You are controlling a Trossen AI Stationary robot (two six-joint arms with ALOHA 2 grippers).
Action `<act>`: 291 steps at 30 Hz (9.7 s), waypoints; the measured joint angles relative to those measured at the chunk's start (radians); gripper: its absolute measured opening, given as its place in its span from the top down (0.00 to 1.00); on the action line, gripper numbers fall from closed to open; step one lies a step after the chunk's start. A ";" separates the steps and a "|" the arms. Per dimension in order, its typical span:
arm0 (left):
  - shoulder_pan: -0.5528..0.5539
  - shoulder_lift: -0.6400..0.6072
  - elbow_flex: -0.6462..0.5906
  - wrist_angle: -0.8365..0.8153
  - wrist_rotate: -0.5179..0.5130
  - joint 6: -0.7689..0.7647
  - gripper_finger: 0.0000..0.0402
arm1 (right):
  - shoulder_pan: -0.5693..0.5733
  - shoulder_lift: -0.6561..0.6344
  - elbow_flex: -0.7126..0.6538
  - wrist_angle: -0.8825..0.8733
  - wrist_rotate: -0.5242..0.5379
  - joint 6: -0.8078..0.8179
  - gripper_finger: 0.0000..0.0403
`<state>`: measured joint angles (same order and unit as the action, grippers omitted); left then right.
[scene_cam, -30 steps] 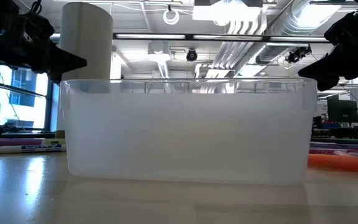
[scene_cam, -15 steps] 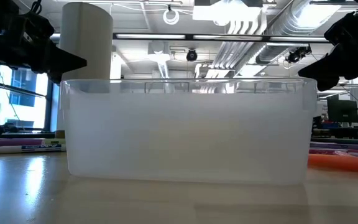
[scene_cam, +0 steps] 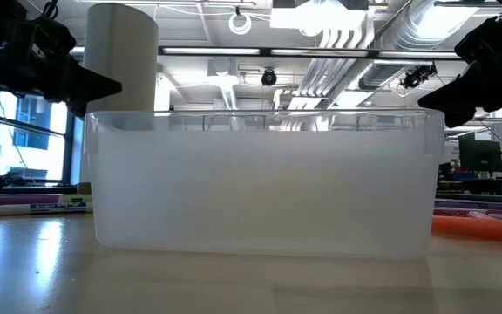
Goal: Pick & Place Markers
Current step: Put the light green highlighter pen into the orange bin, then put the pink highlighter pen into the orange bin
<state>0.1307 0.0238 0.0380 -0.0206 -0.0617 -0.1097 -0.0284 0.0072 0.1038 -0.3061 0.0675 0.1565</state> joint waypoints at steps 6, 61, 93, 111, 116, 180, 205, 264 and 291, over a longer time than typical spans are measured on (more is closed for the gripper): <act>0.000 0.000 0.000 0.002 0.003 0.000 1.00 | 0.000 0.000 0.000 0.000 0.000 0.000 1.00; -0.058 1.377 0.787 -0.682 0.106 -0.314 0.54 | 0.000 0.011 0.000 0.005 -0.002 0.000 1.00; -0.191 1.619 0.809 -0.738 0.022 -0.287 0.72 | 0.000 0.013 -0.001 0.016 -0.004 0.000 1.00; -0.189 1.628 0.969 -0.881 -0.010 -0.294 0.85 | 0.000 0.013 -0.001 0.018 -0.004 0.000 1.00; -0.190 1.627 1.107 -0.992 -0.009 -0.299 0.85 | 0.000 0.013 -0.001 0.018 -0.004 0.000 1.00; 0.232 2.209 2.302 -1.128 0.109 0.314 0.74 | 0.000 0.013 0.000 0.017 -0.004 0.000 1.00; -0.140 2.127 2.307 -1.254 0.212 0.050 1.00 | 0.000 0.019 0.000 0.106 0.072 0.047 1.00; -0.176 0.569 0.589 -0.549 -0.051 -0.121 1.00 | -0.115 1.558 1.076 -0.803 0.030 0.813 0.75; -0.176 0.527 0.589 -0.576 -0.265 -0.186 1.00 | -0.144 1.525 0.841 -0.662 0.029 0.758 0.67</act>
<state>-0.0452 0.5512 0.6270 -0.5971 -0.3270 -0.2955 -0.1726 1.5322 0.9443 -0.9677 0.0968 0.9147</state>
